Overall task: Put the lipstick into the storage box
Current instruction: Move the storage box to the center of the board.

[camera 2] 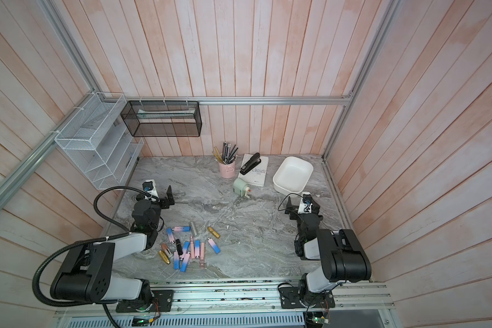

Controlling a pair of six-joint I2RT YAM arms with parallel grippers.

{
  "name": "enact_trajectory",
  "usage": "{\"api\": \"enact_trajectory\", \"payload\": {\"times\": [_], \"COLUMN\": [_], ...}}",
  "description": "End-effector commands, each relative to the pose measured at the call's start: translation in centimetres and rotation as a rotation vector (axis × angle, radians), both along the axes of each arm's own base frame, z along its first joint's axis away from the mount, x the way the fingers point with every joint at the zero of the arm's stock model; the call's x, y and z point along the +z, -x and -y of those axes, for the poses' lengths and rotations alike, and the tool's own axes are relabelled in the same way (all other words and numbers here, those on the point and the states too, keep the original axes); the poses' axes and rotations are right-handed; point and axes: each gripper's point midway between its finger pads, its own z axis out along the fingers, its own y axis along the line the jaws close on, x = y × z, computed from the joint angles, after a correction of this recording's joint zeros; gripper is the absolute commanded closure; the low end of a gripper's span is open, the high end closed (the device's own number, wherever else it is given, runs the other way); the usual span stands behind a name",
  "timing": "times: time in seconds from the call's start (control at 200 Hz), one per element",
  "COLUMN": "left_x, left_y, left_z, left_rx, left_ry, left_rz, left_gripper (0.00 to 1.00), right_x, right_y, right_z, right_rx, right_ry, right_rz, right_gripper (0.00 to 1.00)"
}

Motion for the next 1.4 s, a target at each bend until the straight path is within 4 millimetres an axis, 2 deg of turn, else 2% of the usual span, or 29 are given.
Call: {"api": "enact_trajectory", "payload": {"times": [0.0,0.04,0.06,0.07,0.135,0.255,0.375,0.4,0.47,0.535,0.6,0.69,0.77,1.071,1.111,1.251,1.396], "left_x": [1.2,2.2,2.7,2.9,4.1,6.3,9.1,9.6,10.4,10.9,10.8,10.2,9.6,7.4,7.2,6.6,6.2], "left_y": [0.0,-0.1,-0.2,-0.3,-0.6,-1.2,-1.6,-1.7,-2.1,-2.4,-2.4,-2.4,-2.2,-1.9,-1.9,-1.6,-1.4], "left_z": [0.4,0.5,0.6,0.7,1.2,3.2,4.8,5.1,6.0,6.6,7.5,8.7,9.6,10.5,10.6,10.6,10.6], "left_rx": [-0.021,-0.025,-0.029,-0.033,-0.061,-0.163,-0.247,-0.264,-0.304,-0.329,-0.360,-0.399,-0.427,-0.446,-0.449,-0.450,-0.451], "left_ry": [-0.058,-0.047,-0.039,-0.035,-0.003,0.049,0.095,0.110,0.167,0.209,0.239,0.249,0.247,0.238,0.237,0.228,0.223], "left_rz": [-0.065,-0.068,-0.070,-0.074,-0.097,-0.126,-0.106,-0.105,-0.114,-0.126,-0.145,-0.178,-0.208,-0.290,-0.297,-0.320,-0.329], "left_gripper": [0.00,0.00,0.00,0.00,0.00,0.00,0.00,0.00,0.00,0.00,0.00,0.00,0.00,0.00,0.00,0.00,0.00], "right_x": [1.5,1.8,1.1,1.7,2.1,4.6,5.9,6.0,4.7,2.8,0.8,-2.1,-4.1,-7.9,-8.3,-8.7,-8.3], "right_y": [-0.9,-2.2,-2.5,-3.0,-4.2,-5.5,-7.3,-7.6,-7.8,-8.2,-8.9,-9.5,-9.6,-10.9,-11.1,-11.1,-9.5], "right_z": [0.9,0.6,0.7,0.7,1.2,2.0,2.2,2.7,4.9,6.2,6.0,5.7,5.2,4.4,4.2,3.7,3.2], "right_rx": [-0.140,-0.146,-0.158,-0.168,-0.223,-0.306,-0.237,-0.257,-0.386,-0.447,-0.426,-0.422,-0.418,-0.390,-0.386,-0.381,-0.383], "right_ry": [0.075,0.047,0.025,0.010,-0.013,-0.131,-0.278,-0.301,-0.329,-0.345,-0.385,-0.449,-0.469,-0.505,-0.510,-0.524,-0.515], "right_rz": [-0.045,-0.112,-0.169,-0.169,-0.260,-0.255,-0.312,-0.325,-0.412,-0.503,-0.580,-0.688,-0.766,-0.853,-0.866,-0.894,-0.896], "right_gripper": [0.02,0.02,0.02,0.02,0.02,0.02,0.02,0.09,0.25,0.30,0.33,0.42,0.43,0.45,0.50,0.82,0.87]}}
